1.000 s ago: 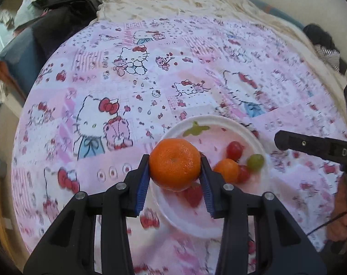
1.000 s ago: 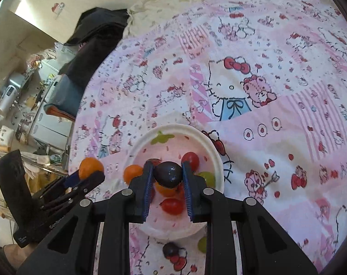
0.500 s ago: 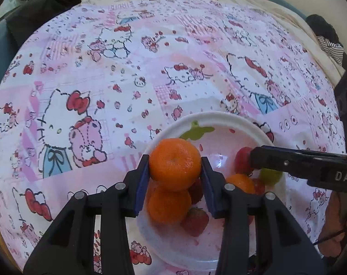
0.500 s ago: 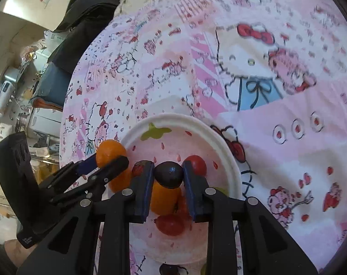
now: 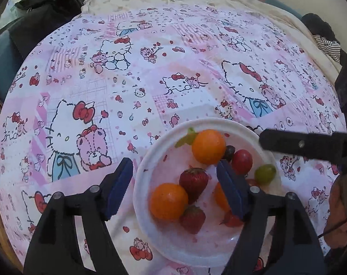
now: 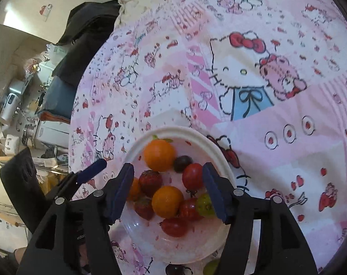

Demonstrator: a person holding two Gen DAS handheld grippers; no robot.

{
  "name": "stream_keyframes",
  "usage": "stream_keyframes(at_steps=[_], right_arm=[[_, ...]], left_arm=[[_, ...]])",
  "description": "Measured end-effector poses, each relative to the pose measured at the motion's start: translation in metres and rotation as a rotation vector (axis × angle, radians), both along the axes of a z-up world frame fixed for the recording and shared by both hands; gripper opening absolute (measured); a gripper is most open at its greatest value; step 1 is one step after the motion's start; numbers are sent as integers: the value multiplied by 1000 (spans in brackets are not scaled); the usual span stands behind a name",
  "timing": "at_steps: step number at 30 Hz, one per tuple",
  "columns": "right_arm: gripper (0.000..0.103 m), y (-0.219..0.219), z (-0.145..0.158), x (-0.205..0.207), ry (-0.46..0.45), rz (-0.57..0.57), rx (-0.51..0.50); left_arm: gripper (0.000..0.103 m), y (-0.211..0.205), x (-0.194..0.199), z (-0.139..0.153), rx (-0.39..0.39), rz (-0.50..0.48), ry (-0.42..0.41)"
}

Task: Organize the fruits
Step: 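Move both tools back to the remaining fruit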

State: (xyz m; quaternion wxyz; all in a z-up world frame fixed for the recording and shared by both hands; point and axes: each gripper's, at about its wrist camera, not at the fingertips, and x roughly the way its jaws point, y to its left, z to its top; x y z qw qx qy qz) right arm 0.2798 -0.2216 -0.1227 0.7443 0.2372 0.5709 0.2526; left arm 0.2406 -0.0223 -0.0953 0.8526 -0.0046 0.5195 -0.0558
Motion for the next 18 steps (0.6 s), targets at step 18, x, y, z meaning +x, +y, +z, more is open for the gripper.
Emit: stream_keyframes(at_steps=[18], right_arm=[[79,-21,55,-54,-145,-27,-87]], left_arm=[[73,8,-52,48,-24,24,-65]])
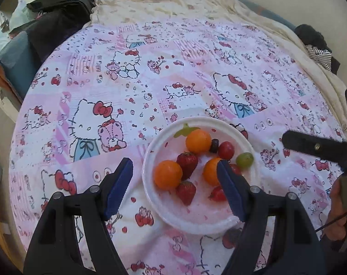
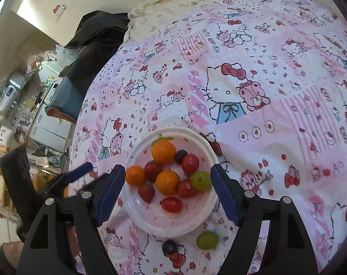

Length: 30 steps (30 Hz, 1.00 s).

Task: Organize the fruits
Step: 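Move both tools back to the remaining fruit, then grasp a dark purple plum with the left tool while the right tool grasps a green tomato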

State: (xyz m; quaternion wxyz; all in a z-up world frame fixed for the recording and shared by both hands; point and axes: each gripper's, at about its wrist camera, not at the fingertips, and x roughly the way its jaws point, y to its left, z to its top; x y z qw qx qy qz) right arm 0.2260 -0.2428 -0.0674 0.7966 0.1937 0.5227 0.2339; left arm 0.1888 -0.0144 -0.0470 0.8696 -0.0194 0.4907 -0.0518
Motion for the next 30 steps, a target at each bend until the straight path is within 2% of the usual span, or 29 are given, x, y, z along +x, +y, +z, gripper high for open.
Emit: stream_keyframes(at_steps=[8,12,16,21,27,30], right_arm=[[79,-20,14,-36,-24,-45,-23],[79,-30,22,-53,-30,-76,-14],[79,-39,28,-70,-44,-113,-17],[79,-47,35,-89,-85,-159,-51],[79,-54,25,-104,-62,-202,-78],[79,-57,18,-108,-39,-216,-88]], left_arm=[[73,5,-33,17,-26,32,-65],[73,4,-49,18,-36,48,-66],[73,2,-66,15,-68,74,-47],[73,-1,-82,8,-65,90,-28],[73,-6,-93,-7,-49,84,17],[73,-15,-92,-16,-59,42,57]])
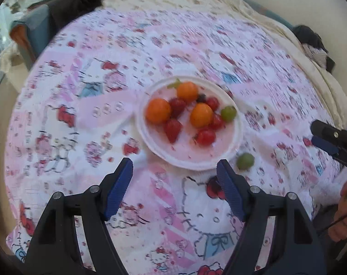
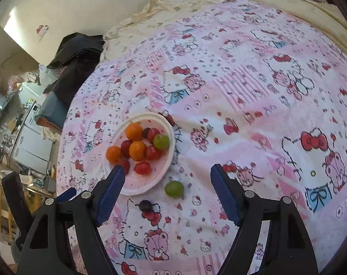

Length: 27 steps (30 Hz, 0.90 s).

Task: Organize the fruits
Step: 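Grasp a dark purple plum with the left tool while the right tool grasps a green tomato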

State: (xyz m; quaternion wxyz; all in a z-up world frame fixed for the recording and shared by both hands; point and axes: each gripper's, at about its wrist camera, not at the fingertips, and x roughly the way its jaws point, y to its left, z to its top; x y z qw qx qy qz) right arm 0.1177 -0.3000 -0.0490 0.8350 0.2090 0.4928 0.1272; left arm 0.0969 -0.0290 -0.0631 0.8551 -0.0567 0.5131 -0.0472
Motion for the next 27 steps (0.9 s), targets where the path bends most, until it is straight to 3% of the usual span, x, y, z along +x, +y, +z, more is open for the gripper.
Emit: stream_keyframes(at_steps=[4,8,13,17,22,27], right_arm=[[79,-4,-7,1,29,-17,-6],[79,-9,-13,4,55,-38,10],[79,-9,-20,5,89,-36,23],[79,-10,-21,6,91,-33,16],[79,-8,-24,9,105,-26,22],[79,1,-33,12,137,5,-47]], left_arm=[[71,-16,-1,-17,-23,-55,61],[50,-42,-2,-40,-25,-153,112],[40,-74,1,-73,8,-246,152],[24,-84,5,-83,68,-281,133],[22,-85,8,-81,66,-294,111],[21,-75,7,-71,42,-267,117]])
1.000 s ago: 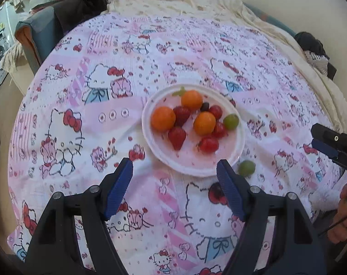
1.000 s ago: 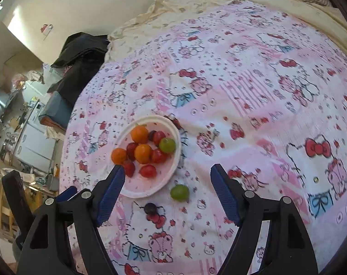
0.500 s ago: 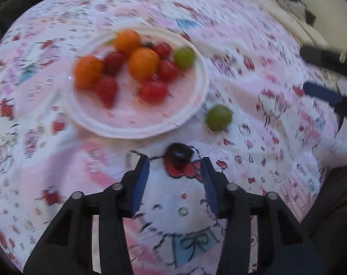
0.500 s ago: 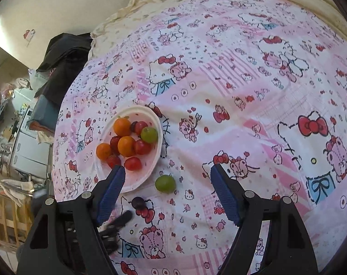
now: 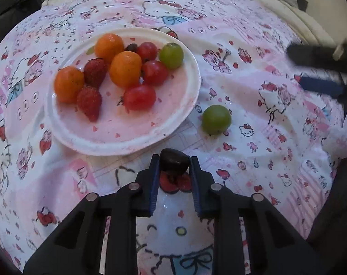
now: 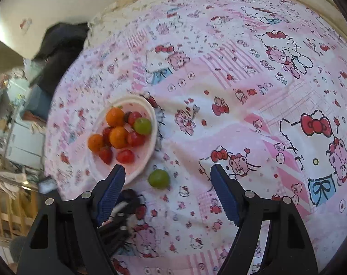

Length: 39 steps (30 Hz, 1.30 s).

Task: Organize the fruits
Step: 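Grasp a dark purple plum with the left tool while the right tool grasps a green tomato, then carry both fruits over the white plate and open both tools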

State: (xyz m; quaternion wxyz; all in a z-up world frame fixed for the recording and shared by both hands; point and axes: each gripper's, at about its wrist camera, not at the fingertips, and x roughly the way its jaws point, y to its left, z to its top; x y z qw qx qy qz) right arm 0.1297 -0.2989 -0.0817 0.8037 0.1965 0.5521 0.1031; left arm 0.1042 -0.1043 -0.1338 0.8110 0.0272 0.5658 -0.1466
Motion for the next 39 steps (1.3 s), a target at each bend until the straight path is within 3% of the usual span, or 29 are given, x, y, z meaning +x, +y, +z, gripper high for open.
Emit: stream_keyframes(at_steps=[6,10,18,23,28,39], right_arm=[[78,32,-30,7,75,108,-112],[73,66,-44,12,57,225,-237],[68,97,-65,15,60,331,-359],[43,100,-67,14,62,372,-368],[33,96,-67,14,69,374,-343],[32,63,-48,7,62,270,-231]], left_arm=[[21,23,-9,19,-10,77,-11],[21,39,-17,30,-25,120,-25],[21,60,-23,48,-18,168,-69],[21,69,-21,52,-19,200,-75],[21,70,-22,51,5,205,-90],[21,81,-21,50,12,245,-94]])
